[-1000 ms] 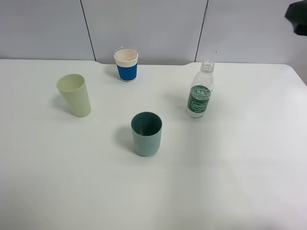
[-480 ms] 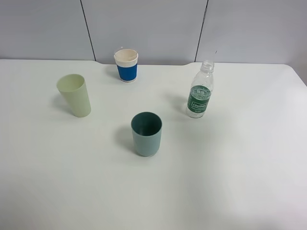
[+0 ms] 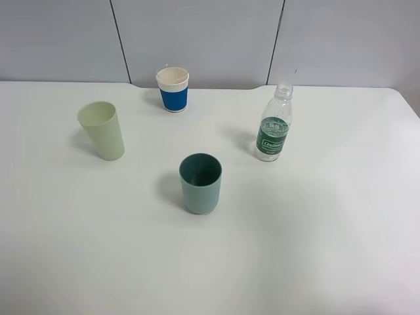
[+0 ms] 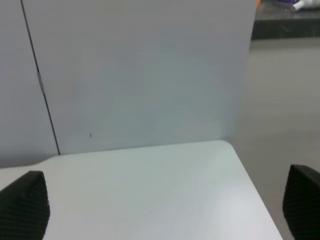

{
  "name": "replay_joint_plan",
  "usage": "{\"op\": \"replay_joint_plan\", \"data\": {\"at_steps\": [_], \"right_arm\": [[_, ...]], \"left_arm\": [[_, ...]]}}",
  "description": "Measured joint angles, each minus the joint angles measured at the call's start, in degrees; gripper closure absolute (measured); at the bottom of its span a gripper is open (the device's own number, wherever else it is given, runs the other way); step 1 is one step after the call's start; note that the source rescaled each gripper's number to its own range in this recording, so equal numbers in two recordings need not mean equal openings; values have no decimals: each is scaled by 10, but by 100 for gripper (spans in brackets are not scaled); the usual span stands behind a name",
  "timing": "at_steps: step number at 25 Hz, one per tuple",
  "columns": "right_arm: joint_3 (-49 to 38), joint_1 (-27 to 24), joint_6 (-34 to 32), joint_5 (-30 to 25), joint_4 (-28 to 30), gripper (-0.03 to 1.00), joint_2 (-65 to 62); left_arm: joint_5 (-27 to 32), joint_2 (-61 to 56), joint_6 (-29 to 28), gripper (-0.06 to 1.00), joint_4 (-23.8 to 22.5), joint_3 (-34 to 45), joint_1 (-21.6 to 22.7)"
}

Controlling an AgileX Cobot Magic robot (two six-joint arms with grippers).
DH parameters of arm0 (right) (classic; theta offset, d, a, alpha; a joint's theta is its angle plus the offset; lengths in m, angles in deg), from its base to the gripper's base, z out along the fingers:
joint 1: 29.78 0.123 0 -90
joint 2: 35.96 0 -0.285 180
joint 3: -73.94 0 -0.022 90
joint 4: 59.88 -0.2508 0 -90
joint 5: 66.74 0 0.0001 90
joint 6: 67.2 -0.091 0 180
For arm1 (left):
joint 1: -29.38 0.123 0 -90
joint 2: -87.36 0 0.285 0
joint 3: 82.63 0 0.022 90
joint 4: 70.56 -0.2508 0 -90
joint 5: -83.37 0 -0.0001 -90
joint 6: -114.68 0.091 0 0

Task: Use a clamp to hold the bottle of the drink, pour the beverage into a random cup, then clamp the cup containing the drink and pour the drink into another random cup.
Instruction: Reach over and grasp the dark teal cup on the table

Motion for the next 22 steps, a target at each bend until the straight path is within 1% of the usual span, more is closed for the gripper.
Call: {"op": "replay_joint_plan", "data": {"at_steps": [5,10,16,19,22], "right_arm": [[0,0,-1,-57,1,-3,-51],[0,0,-4,-101,1,-3,-92],[-44,0,-5,-111,-2,-3,-156],[-69,0,-5,-133,-15,-3,-160],[-85,0,-5,-139,-26,-3,-160]], "left_arm": [[0,0,0,-6,0,0,0],[0,0,0,-6,0,0,0],[0,0,0,-6,0,0,0],[0,0,0,-6,0,0,0],[0,0,0,-6,0,0,0]]}}
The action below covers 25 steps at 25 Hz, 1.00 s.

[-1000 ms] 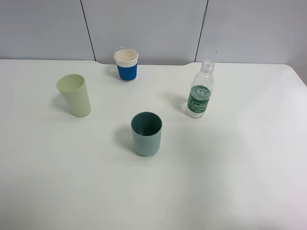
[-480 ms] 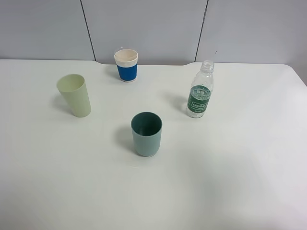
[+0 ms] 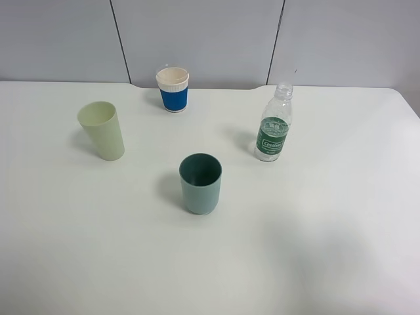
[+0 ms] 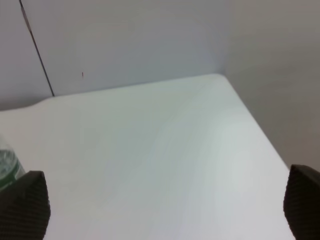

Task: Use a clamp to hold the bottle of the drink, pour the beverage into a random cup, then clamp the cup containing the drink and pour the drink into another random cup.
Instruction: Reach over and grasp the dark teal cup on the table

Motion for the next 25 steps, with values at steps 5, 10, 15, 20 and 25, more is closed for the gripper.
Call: {"op": "replay_joint_plan", "data": {"at_steps": [5,10,15,20,25], "right_arm": [[-1,0,0,-1,-4,-3,0],[-1,0,1,-6,-9,-3,0],[9,0,12,-28,-45,-3,0],[10,0,14,-35,-51,-3,0],[10,0,19,-37,-53,-3,0]], "left_arm": [[0,0,0,-6,0,0,0],[0,0,0,-6,0,0,0],[0,0,0,-6,0,0,0],[0,0,0,-6,0,0,0],[0,0,0,-6,0,0,0]]}}
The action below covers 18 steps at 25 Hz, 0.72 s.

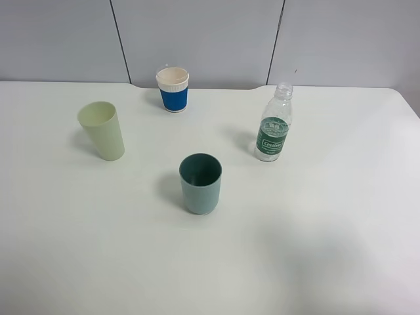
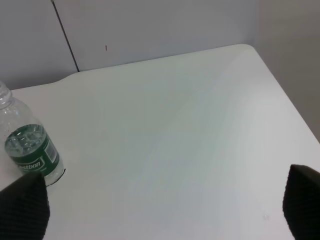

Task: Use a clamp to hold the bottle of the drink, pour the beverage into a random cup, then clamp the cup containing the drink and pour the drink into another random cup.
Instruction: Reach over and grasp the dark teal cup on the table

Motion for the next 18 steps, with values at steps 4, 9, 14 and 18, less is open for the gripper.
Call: {"op": "replay_joint_plan", "data": {"at_steps": [4,9,14,18], "right_arm": [[12,0,23,-28,2,-3,0],[19,0,41,-57,-11,-3,0],[6,0,73,-104,-9,-3,0],[5,0,75,-107,-6,-3,0]], "left_arm": [[0,0,0,-6,0,0,0],[0,0,0,-6,0,0,0],[0,0,0,-6,0,0,0],[0,0,0,-6,0,0,0]]}}
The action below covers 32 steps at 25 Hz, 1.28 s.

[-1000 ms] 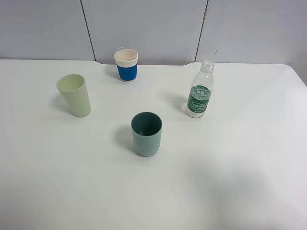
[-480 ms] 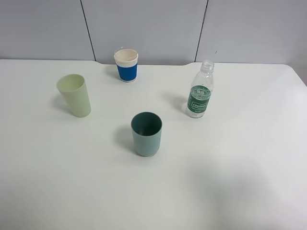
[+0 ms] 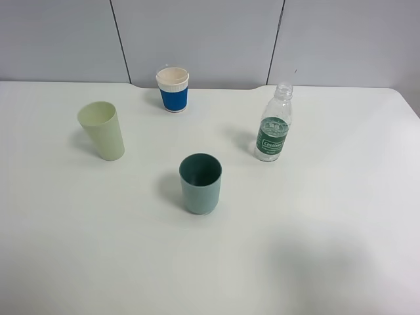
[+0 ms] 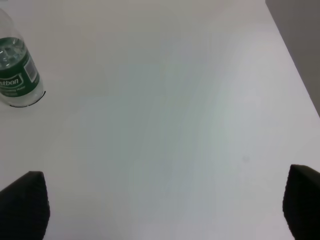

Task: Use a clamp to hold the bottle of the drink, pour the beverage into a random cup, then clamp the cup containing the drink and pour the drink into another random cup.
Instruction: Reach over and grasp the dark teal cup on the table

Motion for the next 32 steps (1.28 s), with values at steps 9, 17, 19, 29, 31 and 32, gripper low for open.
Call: {"op": "replay_joint_plan", "data": {"at_steps": [9,17,19,29,31,32], "right_arm": [[0,0,-13,0,6,-3,0],[0,0,-13,0,6,-3,0],[0,0,-13,0,6,-3,0],[0,0,-13,0,6,-3,0],[0,0,-13,0,6,-3,0],[0,0,-13,0,6,-3,0]], "left_arm": [[0,0,0,-6,0,0,0],[0,0,0,-6,0,0,0],[0,0,0,-6,0,0,0],[0,0,0,-6,0,0,0],[0,0,0,-6,0,0,0],[0,0,0,-6,0,0,0]]}}
